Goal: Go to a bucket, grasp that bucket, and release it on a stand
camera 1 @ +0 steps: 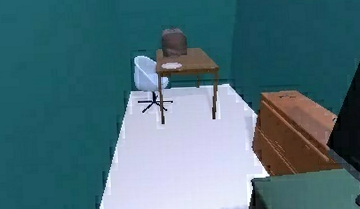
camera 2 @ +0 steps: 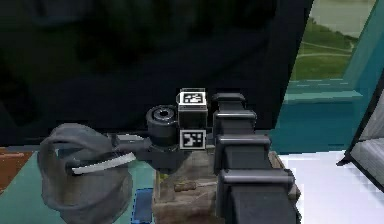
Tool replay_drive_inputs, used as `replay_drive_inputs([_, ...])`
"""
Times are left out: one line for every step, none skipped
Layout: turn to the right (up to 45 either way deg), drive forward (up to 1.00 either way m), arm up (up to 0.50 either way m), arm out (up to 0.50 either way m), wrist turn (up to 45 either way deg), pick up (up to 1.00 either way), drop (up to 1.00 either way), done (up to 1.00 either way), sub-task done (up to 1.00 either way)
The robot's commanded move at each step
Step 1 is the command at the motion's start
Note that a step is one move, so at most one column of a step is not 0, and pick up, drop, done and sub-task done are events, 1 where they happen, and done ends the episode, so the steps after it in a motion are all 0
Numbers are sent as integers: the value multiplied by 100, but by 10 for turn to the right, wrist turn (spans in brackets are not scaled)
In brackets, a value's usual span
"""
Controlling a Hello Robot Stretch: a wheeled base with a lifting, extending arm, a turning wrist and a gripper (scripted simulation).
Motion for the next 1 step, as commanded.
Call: replay_drive_inputs([0,0,0,0,-450,0,0,0,0])
